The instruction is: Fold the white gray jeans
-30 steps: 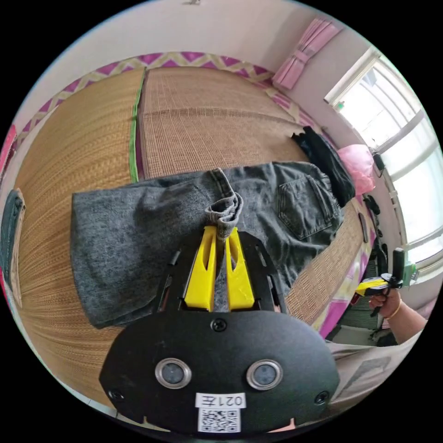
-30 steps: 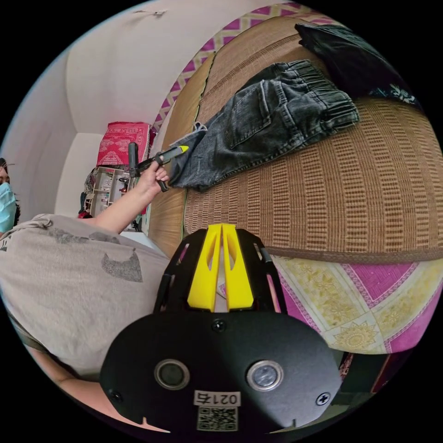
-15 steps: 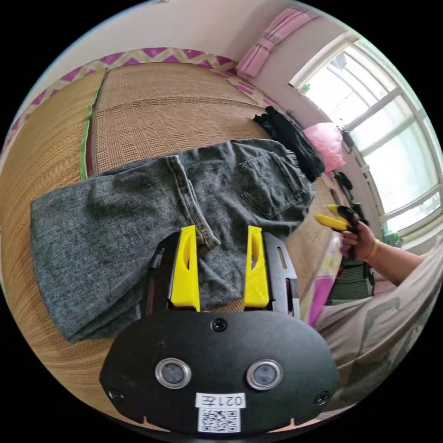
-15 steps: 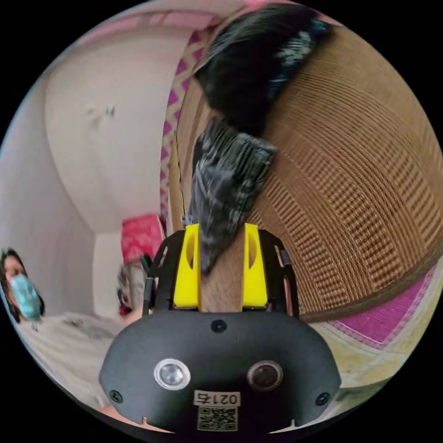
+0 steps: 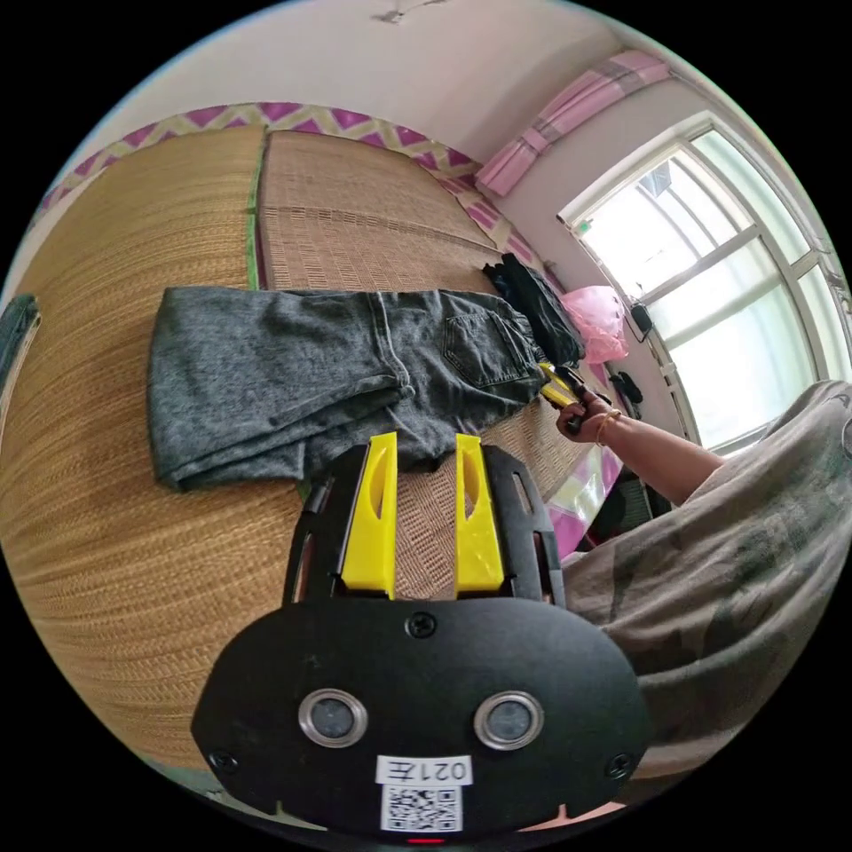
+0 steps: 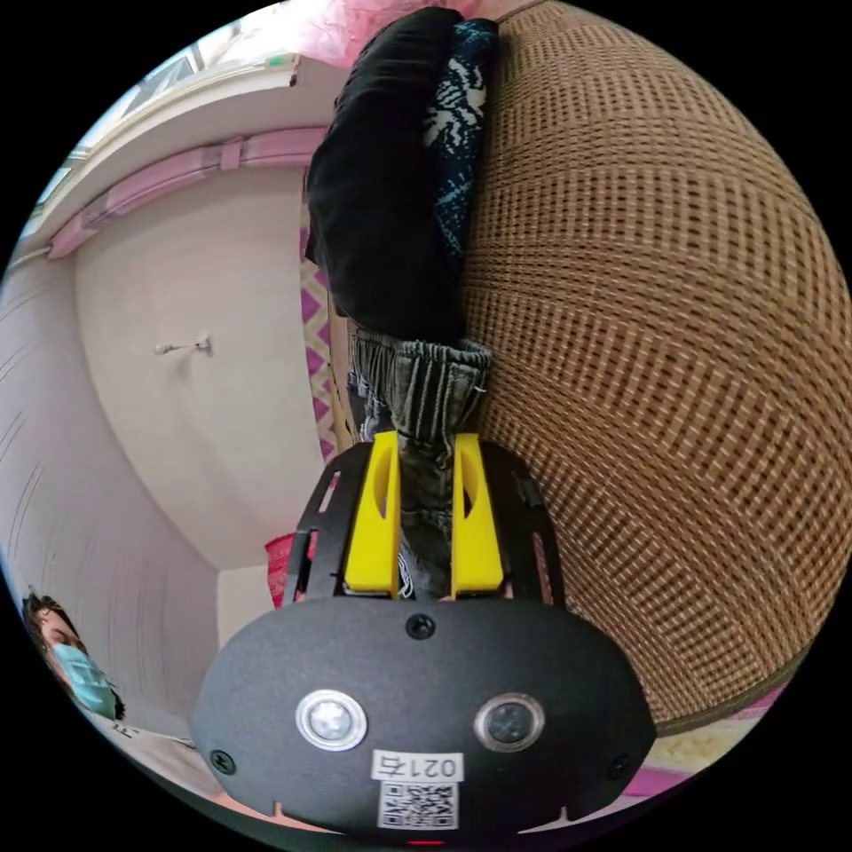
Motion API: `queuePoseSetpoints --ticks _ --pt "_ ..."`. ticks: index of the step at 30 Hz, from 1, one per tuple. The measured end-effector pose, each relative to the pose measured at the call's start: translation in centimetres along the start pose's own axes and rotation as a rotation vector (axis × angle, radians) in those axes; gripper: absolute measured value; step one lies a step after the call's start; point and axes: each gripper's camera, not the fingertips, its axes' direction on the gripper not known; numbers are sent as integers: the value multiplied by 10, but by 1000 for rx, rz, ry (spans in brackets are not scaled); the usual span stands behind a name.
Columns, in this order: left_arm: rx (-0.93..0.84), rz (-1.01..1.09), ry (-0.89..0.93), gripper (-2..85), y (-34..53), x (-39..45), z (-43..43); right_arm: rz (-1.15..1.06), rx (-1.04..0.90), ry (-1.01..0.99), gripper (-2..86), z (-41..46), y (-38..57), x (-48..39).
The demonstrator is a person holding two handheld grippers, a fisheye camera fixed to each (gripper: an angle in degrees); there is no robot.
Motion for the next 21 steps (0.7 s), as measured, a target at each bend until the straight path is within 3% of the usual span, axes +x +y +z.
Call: queuePoseSetpoints --ticks 4,7,12,16,18,21 --pt "62 -41 34 84 20 -39 -43 -156 7 149 75 20 39 -84" --pt "87 -61 91 81 29 -74 -70 -444 -5 253 74 56 99 -200" --pt "108 -73 151 75 47 -128 -111 -1116 -99 517 74 213 313 -403" --pt "106 -69 135 70 69 -170 -148 -1503 -198 649 75 356 492 -443" --pt "103 -76 127 69 79 -187 -162 -1650 -306 711 76 454 587 -419" --pt "94 -106 116 67 94 -216 -180 -1702 -525 847 77 578 661 -345"
